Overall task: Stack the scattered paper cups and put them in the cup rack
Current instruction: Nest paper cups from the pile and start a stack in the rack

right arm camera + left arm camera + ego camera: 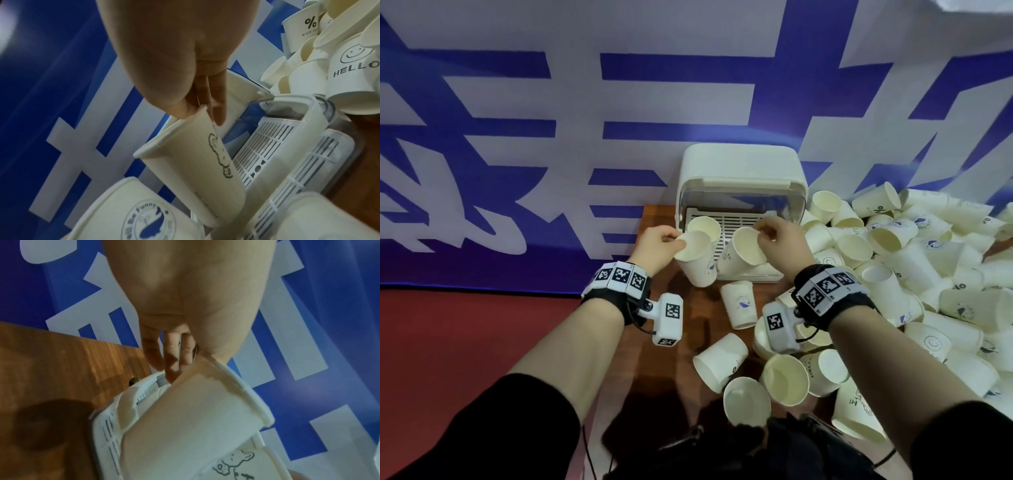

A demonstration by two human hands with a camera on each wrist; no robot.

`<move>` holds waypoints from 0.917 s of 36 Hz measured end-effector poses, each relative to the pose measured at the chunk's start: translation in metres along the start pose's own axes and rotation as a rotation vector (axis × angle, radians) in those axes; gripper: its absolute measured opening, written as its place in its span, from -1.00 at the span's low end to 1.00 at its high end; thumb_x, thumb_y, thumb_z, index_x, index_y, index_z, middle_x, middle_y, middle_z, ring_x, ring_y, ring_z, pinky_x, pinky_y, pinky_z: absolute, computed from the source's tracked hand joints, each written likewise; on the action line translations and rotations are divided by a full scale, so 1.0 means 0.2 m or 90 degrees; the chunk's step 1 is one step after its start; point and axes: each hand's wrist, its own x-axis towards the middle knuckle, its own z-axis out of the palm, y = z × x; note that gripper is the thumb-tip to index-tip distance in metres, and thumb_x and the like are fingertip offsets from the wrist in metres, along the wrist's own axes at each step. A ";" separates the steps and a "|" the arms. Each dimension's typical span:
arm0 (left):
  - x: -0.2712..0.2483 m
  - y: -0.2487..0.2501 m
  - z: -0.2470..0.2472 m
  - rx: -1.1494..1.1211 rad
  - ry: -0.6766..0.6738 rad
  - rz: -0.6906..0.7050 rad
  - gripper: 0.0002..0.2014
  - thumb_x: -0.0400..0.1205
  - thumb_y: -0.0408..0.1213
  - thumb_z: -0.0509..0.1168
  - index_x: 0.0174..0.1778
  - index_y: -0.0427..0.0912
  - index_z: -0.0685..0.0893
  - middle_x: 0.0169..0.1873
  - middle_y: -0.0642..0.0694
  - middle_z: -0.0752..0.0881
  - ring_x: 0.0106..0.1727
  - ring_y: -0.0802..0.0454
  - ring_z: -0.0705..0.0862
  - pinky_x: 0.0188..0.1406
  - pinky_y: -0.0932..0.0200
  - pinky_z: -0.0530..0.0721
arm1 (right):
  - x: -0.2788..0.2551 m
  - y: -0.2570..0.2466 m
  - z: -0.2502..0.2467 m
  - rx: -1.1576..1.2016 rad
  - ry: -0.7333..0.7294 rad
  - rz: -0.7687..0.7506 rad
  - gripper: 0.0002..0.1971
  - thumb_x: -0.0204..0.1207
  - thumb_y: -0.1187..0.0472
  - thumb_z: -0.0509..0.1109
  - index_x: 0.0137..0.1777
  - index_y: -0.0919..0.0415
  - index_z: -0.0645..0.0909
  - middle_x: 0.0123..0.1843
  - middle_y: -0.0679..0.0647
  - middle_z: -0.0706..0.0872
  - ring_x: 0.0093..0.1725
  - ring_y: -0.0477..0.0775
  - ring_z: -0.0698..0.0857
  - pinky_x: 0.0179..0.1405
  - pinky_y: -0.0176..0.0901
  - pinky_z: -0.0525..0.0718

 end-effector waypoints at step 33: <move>0.29 0.07 0.10 0.002 0.189 -0.002 -0.92 0.63 -0.27 0.31 -0.07 -0.14 0.71 -0.20 -0.08 0.76 -0.23 -0.02 0.75 -0.19 0.05 0.77 | 0.18 -0.19 0.05 0.276 0.179 0.000 -0.87 0.55 0.35 0.29 0.00 0.17 0.63 -0.17 -0.13 0.67 -0.21 -0.34 0.60 -0.19 -0.61 0.49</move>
